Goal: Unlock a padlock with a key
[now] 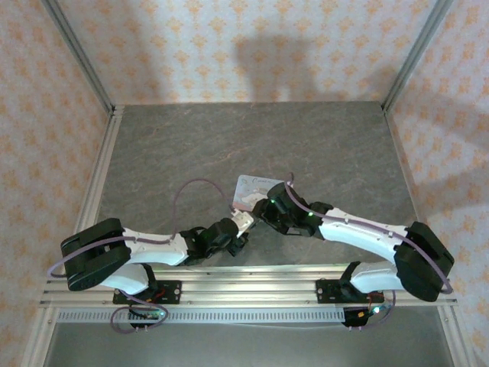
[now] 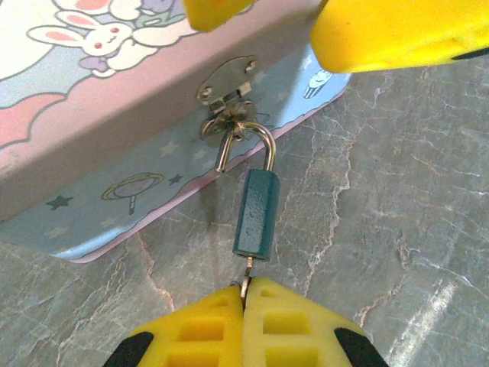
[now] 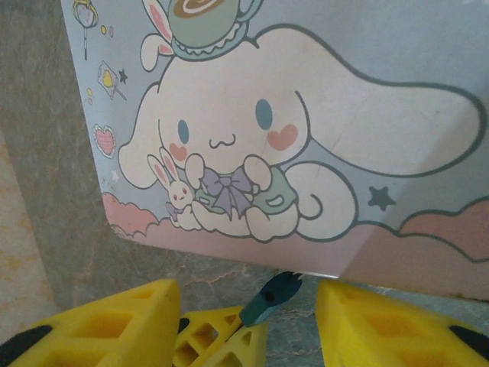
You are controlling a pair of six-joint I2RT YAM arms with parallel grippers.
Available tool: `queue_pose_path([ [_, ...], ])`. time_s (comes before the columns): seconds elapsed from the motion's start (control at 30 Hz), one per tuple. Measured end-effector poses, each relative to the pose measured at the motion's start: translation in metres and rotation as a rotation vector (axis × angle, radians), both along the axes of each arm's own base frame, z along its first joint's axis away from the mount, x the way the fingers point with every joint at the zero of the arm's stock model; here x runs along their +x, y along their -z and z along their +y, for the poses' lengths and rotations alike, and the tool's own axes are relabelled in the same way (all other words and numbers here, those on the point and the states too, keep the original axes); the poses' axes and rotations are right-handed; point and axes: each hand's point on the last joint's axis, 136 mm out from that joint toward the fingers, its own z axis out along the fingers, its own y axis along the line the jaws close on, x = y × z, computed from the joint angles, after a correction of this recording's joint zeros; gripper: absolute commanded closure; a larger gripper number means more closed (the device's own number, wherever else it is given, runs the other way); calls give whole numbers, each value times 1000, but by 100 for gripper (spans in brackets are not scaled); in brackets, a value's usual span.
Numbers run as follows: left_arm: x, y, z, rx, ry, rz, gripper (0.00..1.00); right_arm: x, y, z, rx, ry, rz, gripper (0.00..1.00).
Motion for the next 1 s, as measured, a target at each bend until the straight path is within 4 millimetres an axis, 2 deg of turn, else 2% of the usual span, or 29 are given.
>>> queue_pose_path([
  [0.33, 1, -6, -5, 99, 75, -32, 100, 2, 15, -22, -19, 45, 34, 62],
  [0.77, 4, -6, -13, 208, 162, -50, 100, -2, 14, -35, -40, 21, 29, 68],
  [1.0, 7, -8, -13, 264, 221, -50, 100, -7, 15, -57, -117, 4, 28, 69],
])
